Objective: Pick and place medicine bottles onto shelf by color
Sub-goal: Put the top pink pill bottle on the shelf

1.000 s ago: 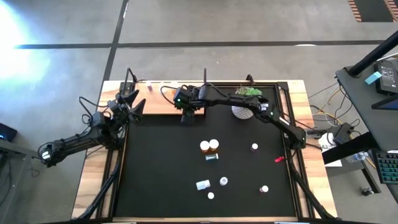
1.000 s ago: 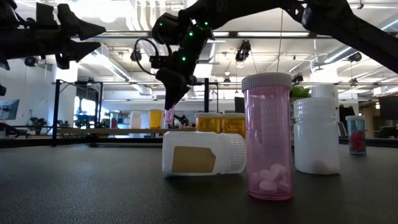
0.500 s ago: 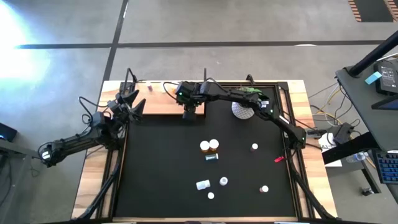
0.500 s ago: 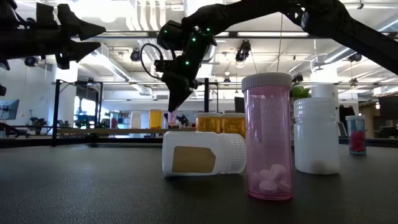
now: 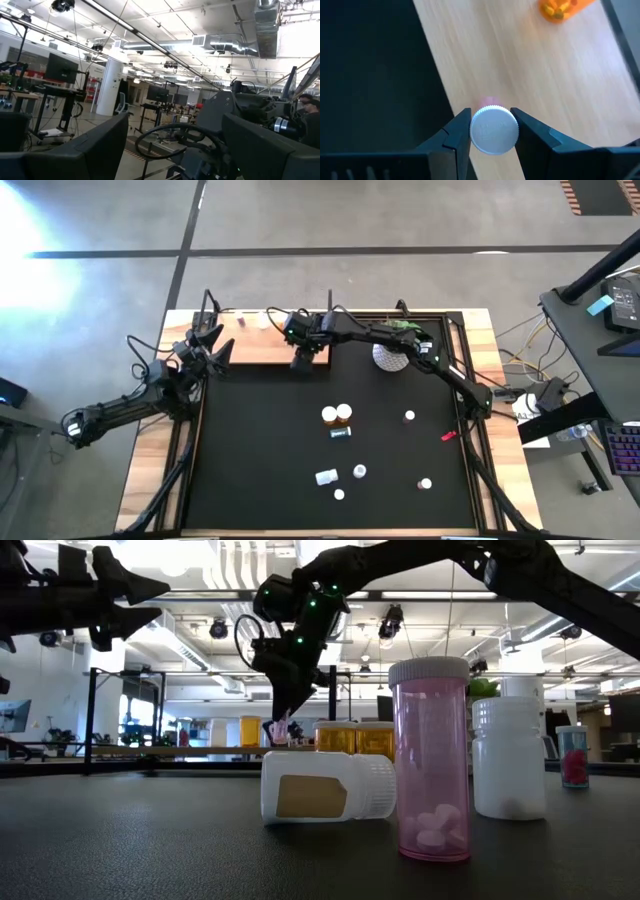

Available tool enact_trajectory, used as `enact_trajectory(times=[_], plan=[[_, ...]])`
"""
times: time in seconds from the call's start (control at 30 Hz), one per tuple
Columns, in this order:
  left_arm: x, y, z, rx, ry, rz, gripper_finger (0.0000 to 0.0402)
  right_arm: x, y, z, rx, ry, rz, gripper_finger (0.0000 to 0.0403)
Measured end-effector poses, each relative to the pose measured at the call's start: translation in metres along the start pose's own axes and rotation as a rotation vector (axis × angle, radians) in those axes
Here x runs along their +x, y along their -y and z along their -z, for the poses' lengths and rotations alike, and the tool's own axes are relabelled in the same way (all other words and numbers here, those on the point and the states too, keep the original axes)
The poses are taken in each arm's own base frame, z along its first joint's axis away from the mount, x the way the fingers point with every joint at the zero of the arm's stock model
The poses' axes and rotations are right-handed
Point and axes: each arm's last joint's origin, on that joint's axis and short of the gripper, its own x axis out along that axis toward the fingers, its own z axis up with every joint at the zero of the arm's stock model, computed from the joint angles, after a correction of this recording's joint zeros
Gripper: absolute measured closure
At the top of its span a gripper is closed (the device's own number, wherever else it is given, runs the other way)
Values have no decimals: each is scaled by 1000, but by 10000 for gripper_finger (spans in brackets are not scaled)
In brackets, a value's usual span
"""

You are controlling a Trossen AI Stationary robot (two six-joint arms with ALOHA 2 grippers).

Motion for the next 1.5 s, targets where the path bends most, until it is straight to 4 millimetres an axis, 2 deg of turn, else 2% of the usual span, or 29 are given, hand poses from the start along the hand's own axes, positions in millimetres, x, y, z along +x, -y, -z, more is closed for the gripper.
enact_trajectory(times=[1.5], plan=[[0,0,0,1,-3,-1,96,2,0,-1,33,14,-8,276]])
